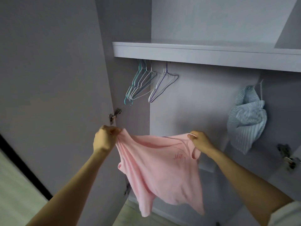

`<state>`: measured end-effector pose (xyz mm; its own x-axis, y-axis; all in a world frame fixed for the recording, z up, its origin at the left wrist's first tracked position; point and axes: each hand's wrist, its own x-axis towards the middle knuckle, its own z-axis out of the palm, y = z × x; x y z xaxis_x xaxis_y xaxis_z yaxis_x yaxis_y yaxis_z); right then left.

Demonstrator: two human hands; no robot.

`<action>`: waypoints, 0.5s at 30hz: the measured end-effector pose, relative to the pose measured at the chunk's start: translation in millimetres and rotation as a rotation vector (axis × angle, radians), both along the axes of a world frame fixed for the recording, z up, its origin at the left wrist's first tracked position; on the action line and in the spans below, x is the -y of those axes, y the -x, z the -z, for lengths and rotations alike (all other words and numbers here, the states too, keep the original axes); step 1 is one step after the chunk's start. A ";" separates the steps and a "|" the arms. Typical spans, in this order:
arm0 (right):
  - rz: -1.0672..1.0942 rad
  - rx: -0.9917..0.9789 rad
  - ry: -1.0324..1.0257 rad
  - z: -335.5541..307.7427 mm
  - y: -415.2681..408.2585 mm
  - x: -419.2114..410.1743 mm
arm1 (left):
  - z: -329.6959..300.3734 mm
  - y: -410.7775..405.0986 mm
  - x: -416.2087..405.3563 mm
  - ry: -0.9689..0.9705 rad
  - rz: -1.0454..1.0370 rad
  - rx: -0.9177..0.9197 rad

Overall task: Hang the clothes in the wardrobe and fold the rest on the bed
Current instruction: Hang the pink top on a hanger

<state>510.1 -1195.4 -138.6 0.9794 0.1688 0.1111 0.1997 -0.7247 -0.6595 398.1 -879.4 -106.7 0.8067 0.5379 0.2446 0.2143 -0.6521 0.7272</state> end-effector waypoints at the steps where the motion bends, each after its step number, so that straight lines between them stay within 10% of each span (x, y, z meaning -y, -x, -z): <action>1: 0.046 0.048 -0.016 1.9 0.3 -2.0 | 2.9 0.9 -0.8 -0.024 0.004 -0.014; 7: 0.129 0.091 0.052 5.4 -6.2 -27.4 | 10.8 -7.3 -16.9 -0.270 -0.087 -0.144; 15: 0.089 -0.044 0.072 21.9 -54.8 -66.9 | 16.0 -35.9 -35.7 -0.141 0.018 0.067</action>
